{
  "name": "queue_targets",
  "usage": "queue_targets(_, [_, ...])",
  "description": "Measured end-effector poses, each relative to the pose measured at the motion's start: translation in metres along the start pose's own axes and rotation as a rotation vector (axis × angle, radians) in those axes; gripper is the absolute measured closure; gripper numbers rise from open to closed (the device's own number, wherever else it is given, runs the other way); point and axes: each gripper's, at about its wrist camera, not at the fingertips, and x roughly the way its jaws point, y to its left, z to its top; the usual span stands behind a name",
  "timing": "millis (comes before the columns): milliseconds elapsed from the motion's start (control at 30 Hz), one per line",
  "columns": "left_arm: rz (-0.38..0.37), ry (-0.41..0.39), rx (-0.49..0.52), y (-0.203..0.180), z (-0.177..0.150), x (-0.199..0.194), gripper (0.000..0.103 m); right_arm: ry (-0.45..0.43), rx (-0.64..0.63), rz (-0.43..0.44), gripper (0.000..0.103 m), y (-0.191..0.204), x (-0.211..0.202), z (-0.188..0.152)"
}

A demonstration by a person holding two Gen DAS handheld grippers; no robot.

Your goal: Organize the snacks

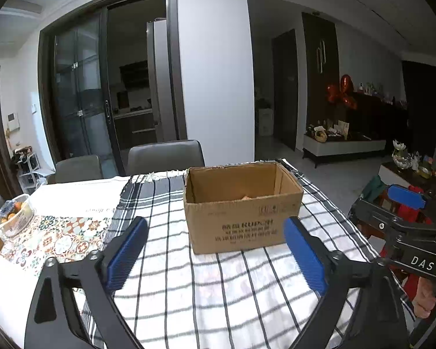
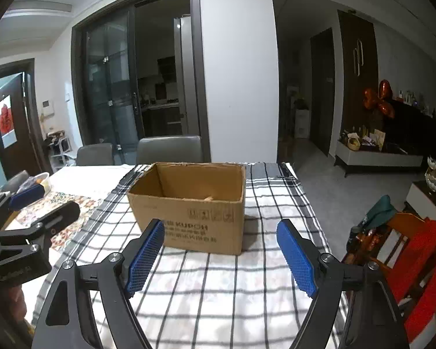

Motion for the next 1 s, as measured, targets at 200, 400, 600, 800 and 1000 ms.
queue_targets(200, [0.013, -0.008, -0.005, -0.003, -0.014, -0.022, 0.003, -0.014, -0.003, -0.004, 0.020, 0.002, -0.025, -0.015])
queue_targets(400, [0.011, -0.010, 0.000, -0.004, -0.024, -0.035, 0.001, -0.024, 0.016, 0.004, 0.020, 0.002, -0.042, -0.030])
queue_targets(600, [-0.002, -0.010, -0.006, -0.007, -0.031, -0.045, 0.001, -0.026, 0.021, 0.000, 0.020, 0.002, -0.051, -0.039])
queue_targets(800, [-0.003, -0.016, 0.002, -0.011, -0.035, -0.054, 0.001, -0.042, 0.030, -0.003, 0.020, 0.000, -0.059, -0.041])
queue_targets(1000, [-0.003, -0.026, 0.005, -0.014, -0.035, -0.061, 0.001, -0.049, 0.032, 0.003, 0.020, 0.001, -0.064, -0.042])
